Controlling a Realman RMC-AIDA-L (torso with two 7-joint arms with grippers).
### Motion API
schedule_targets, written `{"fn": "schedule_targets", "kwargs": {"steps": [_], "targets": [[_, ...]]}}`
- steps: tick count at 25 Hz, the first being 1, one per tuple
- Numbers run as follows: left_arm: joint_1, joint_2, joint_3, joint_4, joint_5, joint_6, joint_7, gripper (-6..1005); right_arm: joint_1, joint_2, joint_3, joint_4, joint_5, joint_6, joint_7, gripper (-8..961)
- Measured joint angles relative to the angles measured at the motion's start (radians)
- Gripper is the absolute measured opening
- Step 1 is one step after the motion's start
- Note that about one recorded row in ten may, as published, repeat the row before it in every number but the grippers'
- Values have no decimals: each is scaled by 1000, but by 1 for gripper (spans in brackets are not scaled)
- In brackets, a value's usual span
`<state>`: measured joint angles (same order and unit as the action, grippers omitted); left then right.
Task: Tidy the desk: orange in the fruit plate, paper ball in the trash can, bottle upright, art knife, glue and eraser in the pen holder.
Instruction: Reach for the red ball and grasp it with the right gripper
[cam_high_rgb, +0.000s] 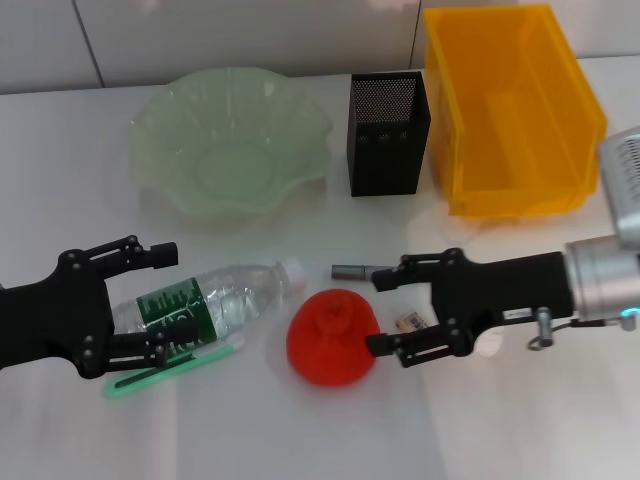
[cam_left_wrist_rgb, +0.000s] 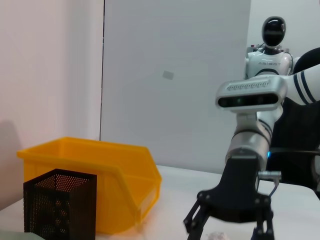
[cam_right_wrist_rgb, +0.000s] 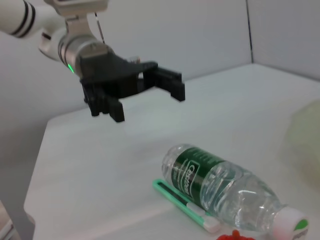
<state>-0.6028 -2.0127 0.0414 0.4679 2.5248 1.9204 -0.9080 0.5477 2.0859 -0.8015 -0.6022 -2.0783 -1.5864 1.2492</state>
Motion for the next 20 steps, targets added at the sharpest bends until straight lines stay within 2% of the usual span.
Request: {"fn": "schedule_targets", "kwargs": {"steps": [8,15,20], "targets": [[7,0,0,0,0,-4,1,824,73,1,-135,113,45,182,-5,762],[16,0,1,0,0,-6,3,822,76,3,-274,125,150,252,-20,752],[19,0,2,0,-1,-5,4,820,64,3,-311,110,166,260,-40,745]]}}
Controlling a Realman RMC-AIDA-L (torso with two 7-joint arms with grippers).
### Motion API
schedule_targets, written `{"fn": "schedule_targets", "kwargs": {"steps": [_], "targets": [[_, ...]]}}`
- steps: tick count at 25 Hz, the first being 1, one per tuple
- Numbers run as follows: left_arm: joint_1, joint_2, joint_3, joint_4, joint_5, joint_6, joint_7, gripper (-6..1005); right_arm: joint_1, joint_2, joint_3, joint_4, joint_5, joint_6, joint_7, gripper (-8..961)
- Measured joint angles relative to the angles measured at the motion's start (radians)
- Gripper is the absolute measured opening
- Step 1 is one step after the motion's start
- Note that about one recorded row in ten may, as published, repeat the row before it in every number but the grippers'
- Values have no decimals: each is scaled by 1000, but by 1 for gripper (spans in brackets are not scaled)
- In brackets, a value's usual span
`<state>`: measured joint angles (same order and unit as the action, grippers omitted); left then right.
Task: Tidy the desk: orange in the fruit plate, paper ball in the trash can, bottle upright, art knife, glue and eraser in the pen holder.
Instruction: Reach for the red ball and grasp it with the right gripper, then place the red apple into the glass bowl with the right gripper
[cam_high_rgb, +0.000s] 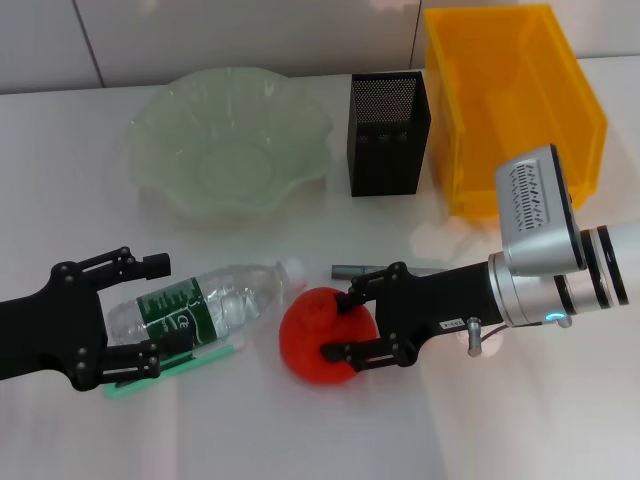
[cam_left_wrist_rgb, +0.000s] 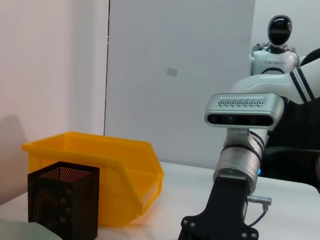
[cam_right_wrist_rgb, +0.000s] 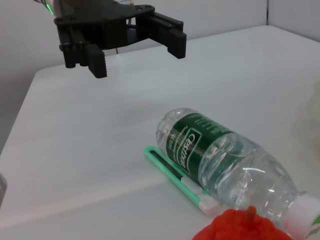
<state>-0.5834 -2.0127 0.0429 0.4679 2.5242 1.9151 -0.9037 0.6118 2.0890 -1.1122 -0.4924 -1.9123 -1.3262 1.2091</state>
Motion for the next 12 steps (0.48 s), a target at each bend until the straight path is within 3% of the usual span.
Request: {"fn": "schedule_targets", "kwargs": {"steps": [4,7,12], "targets": [[12,-1,0,0,-4,5,9,818,-20,0,6,-22,7,-10,-36,739],[13,-1,-3,0,-4,6,10,817,-40,-1,6,-48,24,-15,-44,545],[17,-1,-9,0,-6,7,18,815,-77,-7,7,-94,67,-60,-46,305]]}}
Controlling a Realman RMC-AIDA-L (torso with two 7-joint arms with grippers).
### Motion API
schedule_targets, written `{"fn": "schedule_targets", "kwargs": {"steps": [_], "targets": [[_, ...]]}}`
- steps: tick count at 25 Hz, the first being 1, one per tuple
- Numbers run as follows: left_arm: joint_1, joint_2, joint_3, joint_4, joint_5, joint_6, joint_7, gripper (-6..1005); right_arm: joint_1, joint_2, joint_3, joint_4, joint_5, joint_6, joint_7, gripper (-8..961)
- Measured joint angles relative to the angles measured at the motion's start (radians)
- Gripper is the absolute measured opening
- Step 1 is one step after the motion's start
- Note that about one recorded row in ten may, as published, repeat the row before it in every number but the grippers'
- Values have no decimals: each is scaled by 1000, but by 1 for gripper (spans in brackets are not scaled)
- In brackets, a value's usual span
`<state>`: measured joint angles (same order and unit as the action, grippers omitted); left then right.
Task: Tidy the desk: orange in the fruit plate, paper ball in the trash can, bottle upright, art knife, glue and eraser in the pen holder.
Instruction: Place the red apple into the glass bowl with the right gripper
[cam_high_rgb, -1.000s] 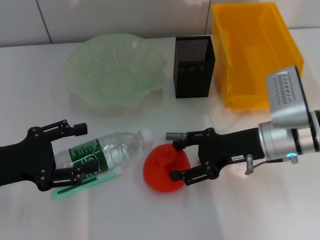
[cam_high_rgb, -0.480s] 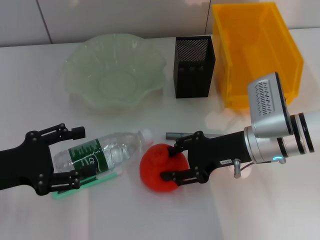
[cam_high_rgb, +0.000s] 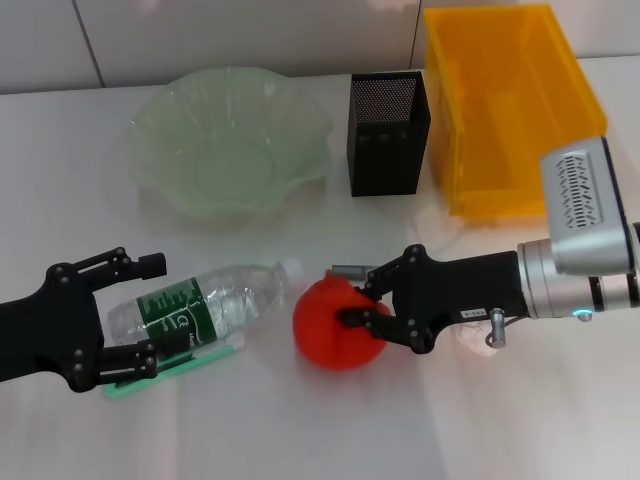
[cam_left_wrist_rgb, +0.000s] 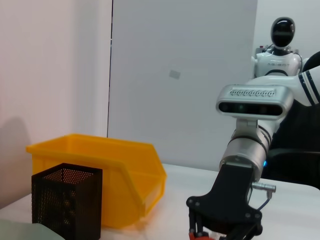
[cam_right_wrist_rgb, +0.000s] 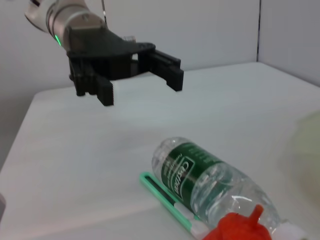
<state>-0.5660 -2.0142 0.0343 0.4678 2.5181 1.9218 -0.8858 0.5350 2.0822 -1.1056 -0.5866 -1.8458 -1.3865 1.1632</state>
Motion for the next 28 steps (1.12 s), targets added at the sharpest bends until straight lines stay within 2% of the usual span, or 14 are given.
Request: {"fn": "schedule_targets", "kwargs": {"steps": [6,10,12,17,20,28], "targets": [[2,-1,5,0,-15,1,7,813,-25,-1,20,-48,15,-54,0,149],[10,-2,7,0,-27,2,11,812,-29,-1,92,-58,50,-105,-28,108],[17,-2,7,0,-34,2,18,811,-35,-1,115,-58,106,-116,-64,91],[35,-4,7,0,-50,5,31,809,-29,2,107,-42,379,-70,-216,57],[41,-6,7,0,-56,9,34,808,35,4,71,-5,474,10,-284,52],[42,-21,12,0,-51,9,59,805,337,10,43,212,528,342,-401,38]]}}
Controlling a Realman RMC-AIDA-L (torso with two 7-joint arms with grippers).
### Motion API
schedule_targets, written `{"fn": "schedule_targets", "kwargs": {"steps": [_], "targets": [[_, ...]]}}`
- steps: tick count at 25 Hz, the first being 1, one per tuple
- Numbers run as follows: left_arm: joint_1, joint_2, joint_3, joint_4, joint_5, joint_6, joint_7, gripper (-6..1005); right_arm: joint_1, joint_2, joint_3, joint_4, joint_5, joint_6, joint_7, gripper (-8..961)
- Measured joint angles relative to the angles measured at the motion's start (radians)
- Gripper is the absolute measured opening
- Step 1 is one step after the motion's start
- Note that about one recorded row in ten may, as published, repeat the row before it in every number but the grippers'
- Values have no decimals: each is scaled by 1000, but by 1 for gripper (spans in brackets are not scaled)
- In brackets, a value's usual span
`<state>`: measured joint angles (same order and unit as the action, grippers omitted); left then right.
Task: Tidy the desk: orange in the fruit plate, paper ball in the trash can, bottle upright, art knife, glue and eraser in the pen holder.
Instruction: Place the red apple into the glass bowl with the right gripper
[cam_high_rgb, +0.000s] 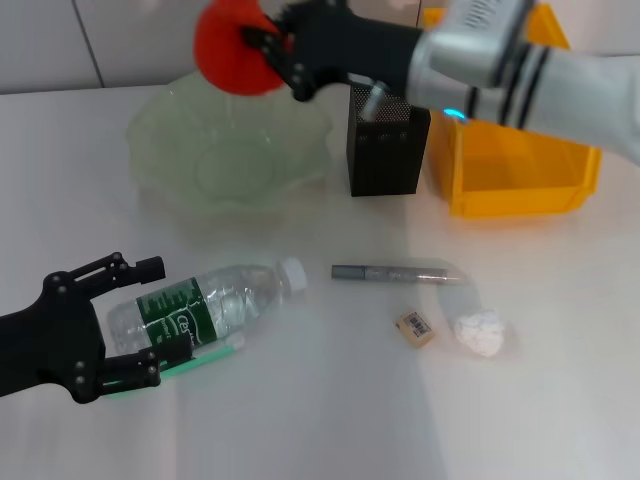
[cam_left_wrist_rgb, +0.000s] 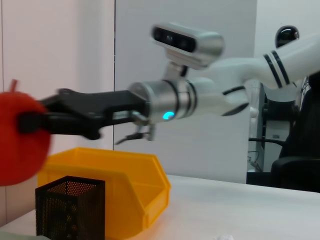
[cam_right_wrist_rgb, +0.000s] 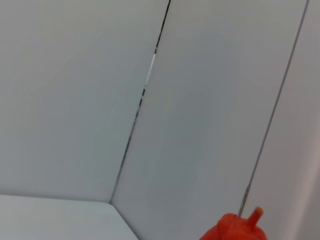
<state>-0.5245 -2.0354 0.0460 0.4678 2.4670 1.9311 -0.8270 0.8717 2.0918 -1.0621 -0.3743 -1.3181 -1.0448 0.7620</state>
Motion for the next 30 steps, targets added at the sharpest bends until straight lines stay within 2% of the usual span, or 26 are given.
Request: {"fn": "schedule_targets", "kwargs": {"steps": [3,6,10,15,30], "targets": [[0,-4,15,0,-2,0,0,804,100,1,-45,59,48,105,-31,39],[0,-10,21,8,-3,1,0,803,124,1,-82,64,64,153,-30,38],[1,-13,23,14,-3,2,0,801,160,1,-184,76,111,262,-22,44],[0,-13,23,14,-3,3,0,800,176,1,-284,88,122,343,-18,59],[3,-18,25,23,4,3,0,794,171,0,-365,82,171,386,-17,104]]}}
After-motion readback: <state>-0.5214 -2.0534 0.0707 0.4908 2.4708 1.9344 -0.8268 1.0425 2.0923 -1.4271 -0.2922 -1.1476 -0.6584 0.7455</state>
